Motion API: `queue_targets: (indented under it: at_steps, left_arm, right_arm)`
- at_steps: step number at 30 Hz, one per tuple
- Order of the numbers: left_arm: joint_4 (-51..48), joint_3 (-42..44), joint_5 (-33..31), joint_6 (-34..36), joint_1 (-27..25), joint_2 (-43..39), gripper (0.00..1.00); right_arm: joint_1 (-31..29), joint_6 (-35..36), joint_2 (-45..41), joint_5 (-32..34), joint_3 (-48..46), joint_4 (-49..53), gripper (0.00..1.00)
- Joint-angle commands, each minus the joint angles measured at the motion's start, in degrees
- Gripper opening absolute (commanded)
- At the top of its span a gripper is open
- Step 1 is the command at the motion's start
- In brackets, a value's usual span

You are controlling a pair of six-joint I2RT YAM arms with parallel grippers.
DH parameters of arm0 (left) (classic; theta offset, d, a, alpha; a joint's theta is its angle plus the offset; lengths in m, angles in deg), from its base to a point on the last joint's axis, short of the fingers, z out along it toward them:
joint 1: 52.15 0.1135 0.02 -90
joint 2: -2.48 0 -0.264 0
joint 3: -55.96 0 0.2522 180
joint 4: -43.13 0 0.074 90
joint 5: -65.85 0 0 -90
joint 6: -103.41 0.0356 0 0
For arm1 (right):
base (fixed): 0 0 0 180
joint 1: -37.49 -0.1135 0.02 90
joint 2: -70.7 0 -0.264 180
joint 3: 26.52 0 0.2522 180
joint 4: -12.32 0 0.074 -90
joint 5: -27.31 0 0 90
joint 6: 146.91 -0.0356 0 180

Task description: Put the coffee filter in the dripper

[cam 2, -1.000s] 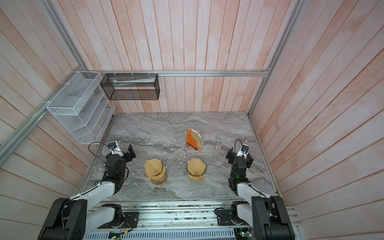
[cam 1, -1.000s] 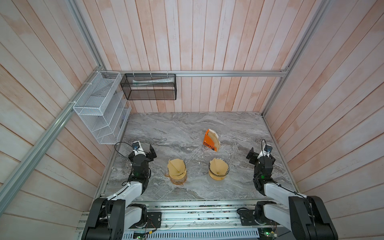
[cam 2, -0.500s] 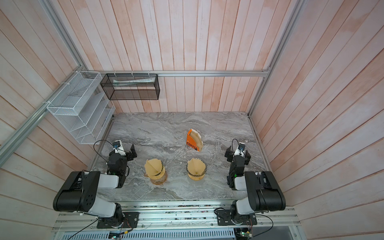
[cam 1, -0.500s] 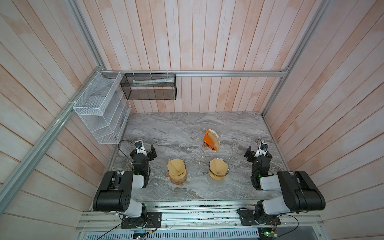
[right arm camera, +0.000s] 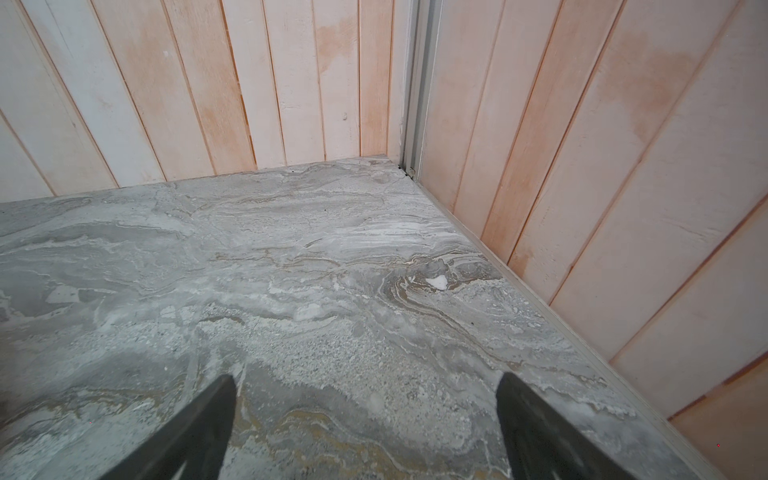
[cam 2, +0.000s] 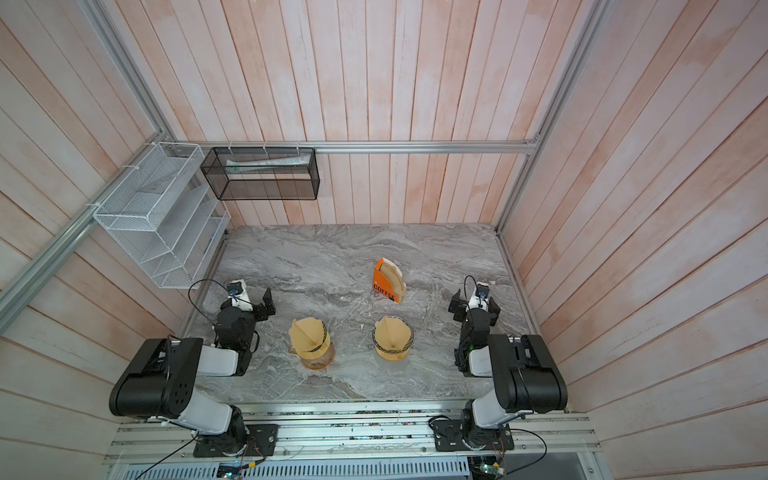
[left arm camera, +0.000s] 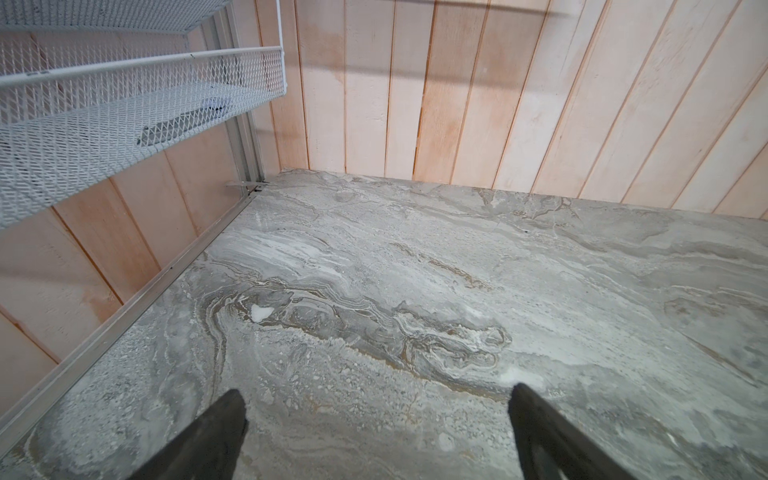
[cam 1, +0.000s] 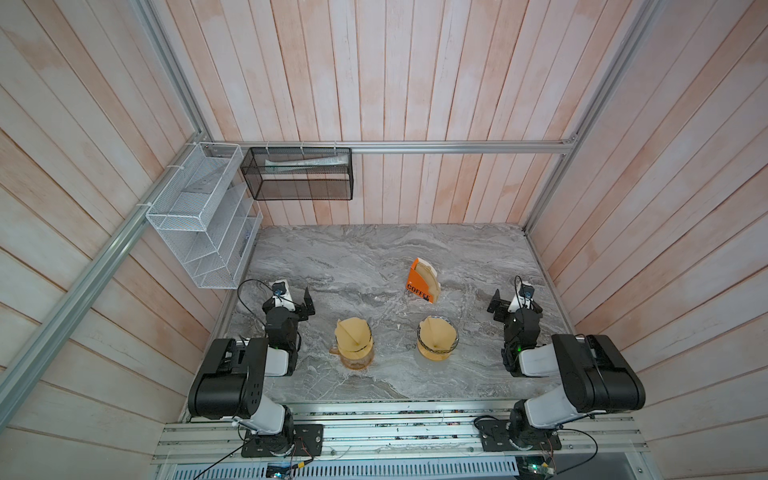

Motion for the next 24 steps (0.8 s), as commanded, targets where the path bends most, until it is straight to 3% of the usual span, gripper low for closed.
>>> queue_targets:
  at_steps: [1, 24]
  left_arm:
    - [1.5, -0.7, 0.6, 1.0, 0.2, -0.2, 1.0]
    - [1.4, -0.8, 0.6, 1.1, 0.2, -0.1, 1.0]
  right_arm:
    - [0.3, -0.4, -0.3, -0.6, 0.9, -1.2, 0.98]
    - [0.3, -0.4, -0.3, -0.5, 0.8, -1.2, 0.98]
